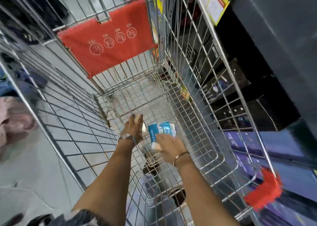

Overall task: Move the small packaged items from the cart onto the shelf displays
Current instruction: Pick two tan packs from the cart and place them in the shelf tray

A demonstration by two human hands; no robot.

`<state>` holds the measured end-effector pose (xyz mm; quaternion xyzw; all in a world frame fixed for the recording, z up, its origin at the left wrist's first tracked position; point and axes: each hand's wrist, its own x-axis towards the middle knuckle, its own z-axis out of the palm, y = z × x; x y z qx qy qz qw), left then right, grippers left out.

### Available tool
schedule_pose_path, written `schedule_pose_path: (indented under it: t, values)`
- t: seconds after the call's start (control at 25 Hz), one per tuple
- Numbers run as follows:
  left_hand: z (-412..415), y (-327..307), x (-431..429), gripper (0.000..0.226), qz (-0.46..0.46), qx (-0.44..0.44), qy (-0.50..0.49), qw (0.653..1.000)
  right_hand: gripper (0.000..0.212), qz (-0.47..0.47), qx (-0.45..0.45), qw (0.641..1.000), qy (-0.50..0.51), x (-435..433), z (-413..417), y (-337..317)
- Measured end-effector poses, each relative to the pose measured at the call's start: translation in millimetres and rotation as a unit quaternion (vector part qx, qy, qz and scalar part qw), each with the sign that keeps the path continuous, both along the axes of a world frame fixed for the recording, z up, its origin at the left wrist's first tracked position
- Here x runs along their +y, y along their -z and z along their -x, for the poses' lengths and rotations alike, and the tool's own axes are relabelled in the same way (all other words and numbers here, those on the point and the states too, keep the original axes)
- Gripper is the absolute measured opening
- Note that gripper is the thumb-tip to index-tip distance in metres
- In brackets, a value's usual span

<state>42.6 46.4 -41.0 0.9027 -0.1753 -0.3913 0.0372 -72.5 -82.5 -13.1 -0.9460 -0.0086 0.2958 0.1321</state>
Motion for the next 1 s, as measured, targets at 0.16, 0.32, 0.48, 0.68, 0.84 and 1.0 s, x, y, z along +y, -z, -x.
schedule_pose_path:
  t: [0.16,0.32,0.48,0.68,0.84,1.0]
  values:
    - [-0.2,7.3,-6.4,0.085,0.030,-0.028,0.058,0.997,0.046,0.127,-0.183,0.969,0.106,-9.7,-14.8,1.2]
    - [-5.9,13.9,-1.3,0.092,0.058,0.017,0.011,0.998,0.027,0.068,-0.116,0.986,0.098,4.7,-2.1,18.8]
    - [1.7,16.8,-0.1,0.089,0.100,0.031,-0.167,0.980,0.035,0.038,-0.155,0.946,0.281,-17.5,9.7,23.8]
    - [16.9,21.0,-17.6,0.082,0.108,0.037,-0.381,0.917,0.046,-0.124,-0.051,0.816,0.563,-28.4,-15.0,30.9]
    - [9.9,17.2,-23.3,0.083,0.112,-0.006,-0.311,0.944,0.051,-0.117,-0.020,0.835,0.537,-35.2,-29.1,31.2]
    - [13.7,18.8,-34.6,0.075,0.086,-0.016,-0.190,0.978,0.062,-0.024,-0.003,0.931,0.364,-27.3,-25.8,30.2]
